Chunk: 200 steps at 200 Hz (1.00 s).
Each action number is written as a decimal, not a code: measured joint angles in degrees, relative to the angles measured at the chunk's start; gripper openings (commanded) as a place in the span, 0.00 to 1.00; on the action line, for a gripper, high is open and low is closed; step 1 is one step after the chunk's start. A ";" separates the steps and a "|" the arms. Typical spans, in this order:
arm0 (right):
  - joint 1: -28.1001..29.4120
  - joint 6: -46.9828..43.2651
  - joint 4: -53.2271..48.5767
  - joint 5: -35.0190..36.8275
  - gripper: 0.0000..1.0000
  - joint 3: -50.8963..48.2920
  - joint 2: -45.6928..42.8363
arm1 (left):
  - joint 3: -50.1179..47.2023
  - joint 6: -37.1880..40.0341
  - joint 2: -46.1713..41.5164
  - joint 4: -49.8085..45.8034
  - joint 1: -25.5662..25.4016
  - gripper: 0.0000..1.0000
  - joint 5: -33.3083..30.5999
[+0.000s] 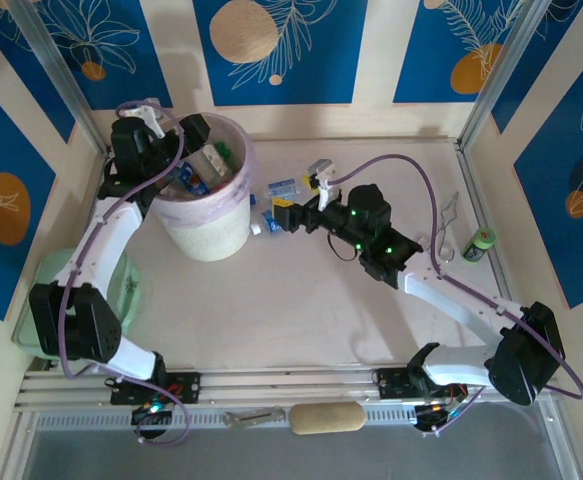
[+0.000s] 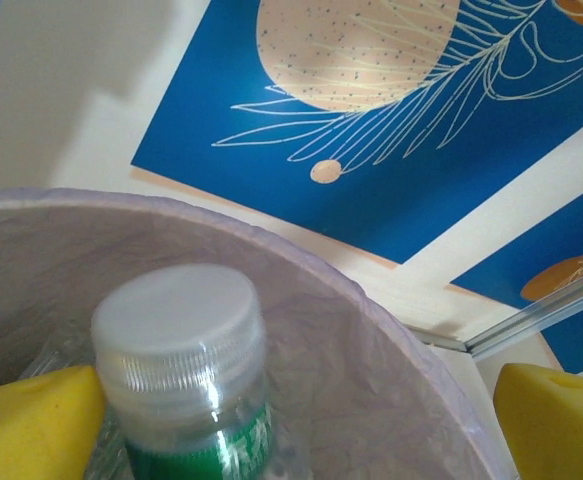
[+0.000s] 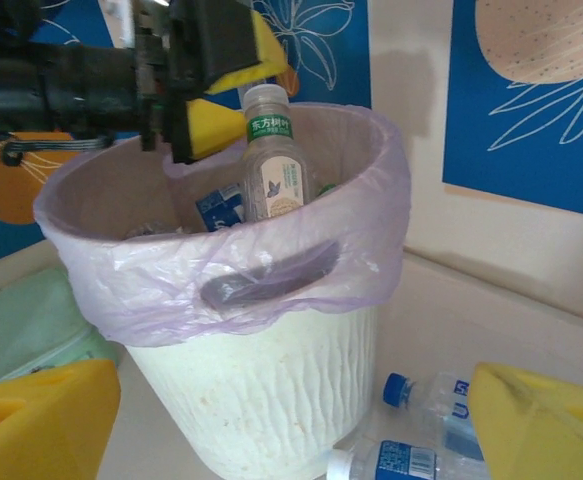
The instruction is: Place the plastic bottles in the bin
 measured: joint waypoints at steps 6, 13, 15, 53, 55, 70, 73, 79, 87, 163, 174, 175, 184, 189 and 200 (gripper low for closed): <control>-0.79 -0.22 -0.17 -0.31 0.91 0.02 0.13 | 0.00 0.42 -0.83 -0.57 0.04 1.00 -0.24; -2.01 -0.28 -0.74 -0.81 0.91 0.28 0.61 | 0.00 1.14 -1.95 -1.29 0.11 1.00 -0.66; -2.45 -0.31 -0.92 -1.09 0.91 0.42 0.85 | 0.00 1.42 -2.29 -1.49 0.13 1.00 -0.85; -8.74 -2.12 -6.12 -5.75 0.91 3.82 7.26 | -0.09 4.50 -8.68 -3.82 0.31 1.00 -3.52; -8.96 -2.21 -6.47 -6.12 0.91 4.07 7.72 | -0.13 4.59 -8.92 -3.82 0.31 1.00 -3.52; -10.34 -2.82 -8.94 -8.61 0.91 5.95 10.93 | -1.18 4.61 -11.32 -3.80 0.37 1.00 -3.32; -10.58 -2.86 -9.40 -8.98 0.91 6.38 11.56 | -1.46 4.61 -11.72 -3.80 0.37 1.00 -3.21; -11.28 -2.82 -10.34 -10.10 0.91 7.50 13.22 | -2.16 4.37 -12.46 -3.67 0.39 1.00 -2.78; -12.02 -2.75 -11.30 -11.58 0.91 8.96 15.41 | -3.26 4.02 -13.25 -3.41 0.42 1.00 -1.84; -16.00 -0.13 -20.31 -21.99 0.90 28.11 40.28 | -17.44 -1.99 -19.93 -0.94 0.35 1.00 6.14; -15.82 0.02 -21.94 -22.60 0.90 31.04 43.19 | -18.10 -2.14 -21.35 -0.85 0.35 1.00 6.69; -15.80 0.02 -22.01 -22.67 0.90 31.26 43.41 | -18.12 -2.14 -21.42 -0.83 0.35 1.00 6.73; -15.61 0.02 -23.28 -23.17 0.90 33.68 45.68 | -18.36 -2.36 -22.03 -0.57 0.35 1.00 7.30; -15.47 0.04 -23.85 -23.32 0.90 34.93 46.77 | -18.47 -2.58 -22.21 -0.13 0.35 1.00 7.58; -15.15 0.04 -25.22 -23.52 0.90 37.46 48.87 | -18.69 -2.95 -22.21 0.70 0.35 1.00 8.26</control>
